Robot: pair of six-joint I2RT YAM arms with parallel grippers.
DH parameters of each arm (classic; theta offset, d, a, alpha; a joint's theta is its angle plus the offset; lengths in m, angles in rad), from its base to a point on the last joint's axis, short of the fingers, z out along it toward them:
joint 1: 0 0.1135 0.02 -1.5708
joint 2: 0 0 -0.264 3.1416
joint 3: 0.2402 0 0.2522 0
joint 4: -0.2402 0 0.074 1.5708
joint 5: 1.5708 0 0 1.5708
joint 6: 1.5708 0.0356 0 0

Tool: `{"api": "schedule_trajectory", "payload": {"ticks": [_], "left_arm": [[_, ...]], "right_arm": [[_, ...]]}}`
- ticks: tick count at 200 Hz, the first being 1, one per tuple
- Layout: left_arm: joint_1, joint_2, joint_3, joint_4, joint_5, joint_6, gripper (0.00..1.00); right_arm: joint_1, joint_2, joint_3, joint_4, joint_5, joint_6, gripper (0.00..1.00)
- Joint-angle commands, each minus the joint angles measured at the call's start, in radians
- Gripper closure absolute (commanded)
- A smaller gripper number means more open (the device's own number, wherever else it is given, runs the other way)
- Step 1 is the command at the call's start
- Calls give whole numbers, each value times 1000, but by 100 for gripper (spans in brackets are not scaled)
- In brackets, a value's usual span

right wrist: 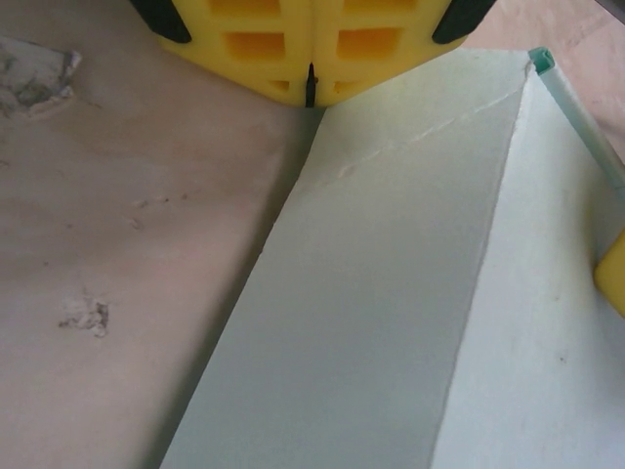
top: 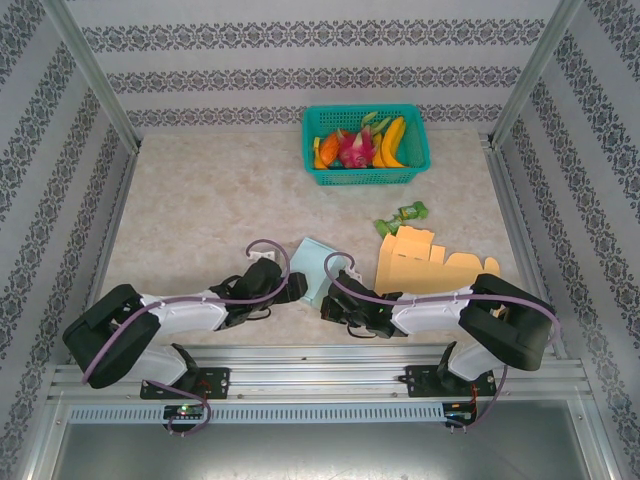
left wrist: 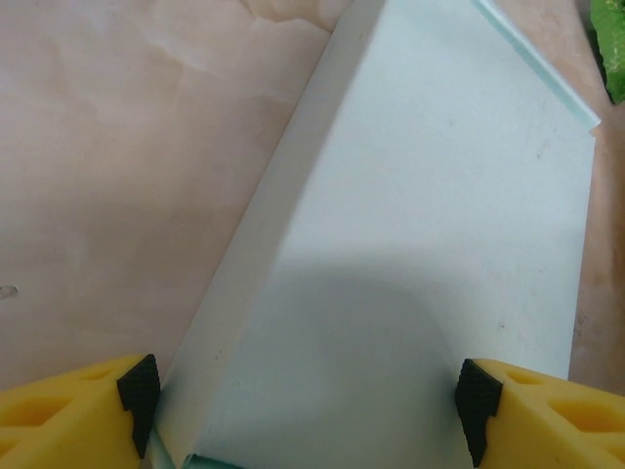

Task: Fold the paper box

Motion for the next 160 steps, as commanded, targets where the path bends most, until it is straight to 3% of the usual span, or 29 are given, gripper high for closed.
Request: {"api": "schedule_trajectory", "payload": {"ticks": [1, 160], "left_arm": [[-59, 31, -21, 21, 35, -32, 19], [-332, 214, 63, 186, -70, -143, 23]], "right_arm": [[16, 23, 18, 74, 30, 15, 100], [17, 149, -21, 435, 4, 115, 100]]}}
